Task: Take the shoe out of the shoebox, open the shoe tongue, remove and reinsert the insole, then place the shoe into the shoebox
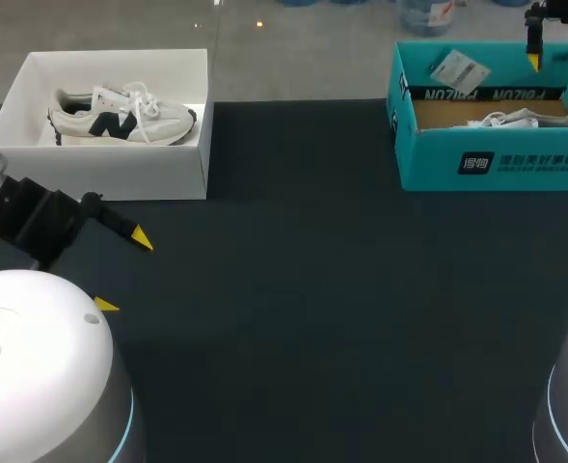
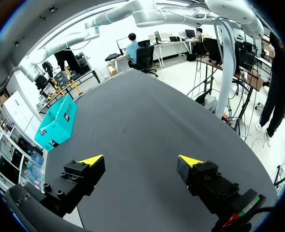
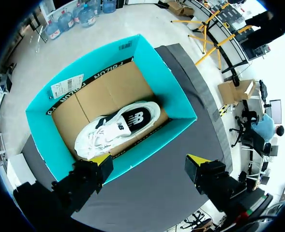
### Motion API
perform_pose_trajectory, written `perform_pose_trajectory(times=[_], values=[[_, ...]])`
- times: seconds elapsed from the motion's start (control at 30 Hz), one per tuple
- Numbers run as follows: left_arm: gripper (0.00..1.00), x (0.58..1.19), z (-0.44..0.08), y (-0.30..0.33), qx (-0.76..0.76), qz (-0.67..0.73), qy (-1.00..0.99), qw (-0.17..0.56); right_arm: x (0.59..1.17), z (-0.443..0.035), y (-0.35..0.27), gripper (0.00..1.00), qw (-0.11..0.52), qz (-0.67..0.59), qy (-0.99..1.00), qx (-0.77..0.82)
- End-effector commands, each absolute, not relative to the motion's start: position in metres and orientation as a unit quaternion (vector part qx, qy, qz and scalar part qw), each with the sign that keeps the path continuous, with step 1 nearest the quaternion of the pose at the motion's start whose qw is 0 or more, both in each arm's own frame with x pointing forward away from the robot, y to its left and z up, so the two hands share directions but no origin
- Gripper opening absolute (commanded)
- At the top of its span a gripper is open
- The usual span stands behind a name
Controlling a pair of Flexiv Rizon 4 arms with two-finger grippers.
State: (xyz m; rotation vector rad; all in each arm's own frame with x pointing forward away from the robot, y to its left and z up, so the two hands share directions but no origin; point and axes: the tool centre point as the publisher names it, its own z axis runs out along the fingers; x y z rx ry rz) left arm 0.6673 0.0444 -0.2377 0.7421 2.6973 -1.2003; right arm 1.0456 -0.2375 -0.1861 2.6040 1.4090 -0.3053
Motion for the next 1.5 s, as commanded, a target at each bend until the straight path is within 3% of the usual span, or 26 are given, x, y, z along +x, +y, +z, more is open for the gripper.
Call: perform_pose_trajectory(times=[0.03,0.17,0.37,0.57,0.67,1.5], values=[[1.00,0.694,-0.215,0.055,0.335,-0.344,0.873,0.082,1.041,-0.187,-0.237,1.00,0.102,-0.089,0.474,0.870],[1.00,0.734,-0.204,0.076,0.423,-0.253,0.860,0.131,1.041,-0.187,-0.237,1.00,0.102,-0.089,0.474,0.870],[1.00,0.790,-0.201,0.112,0.549,-0.185,0.808,0.110,1.041,-0.187,-0.237,1.00,0.102,-0.089,0.474,0.870],[1.00,0.831,-0.216,0.138,0.647,-0.062,0.742,0.163,1.041,-0.187,-0.237,1.00,0.102,-0.089,0.474,0.870],[1.00,0.849,-0.216,0.146,0.657,-0.011,0.739,0.149,1.041,-0.187,-0.237,1.00,0.102,-0.089,0.474,0.870],[1.00,0.849,-0.216,0.146,0.657,-0.011,0.739,0.149,1.041,-0.187,-0.237,1.00,0.102,-0.089,0.474,0.870]])
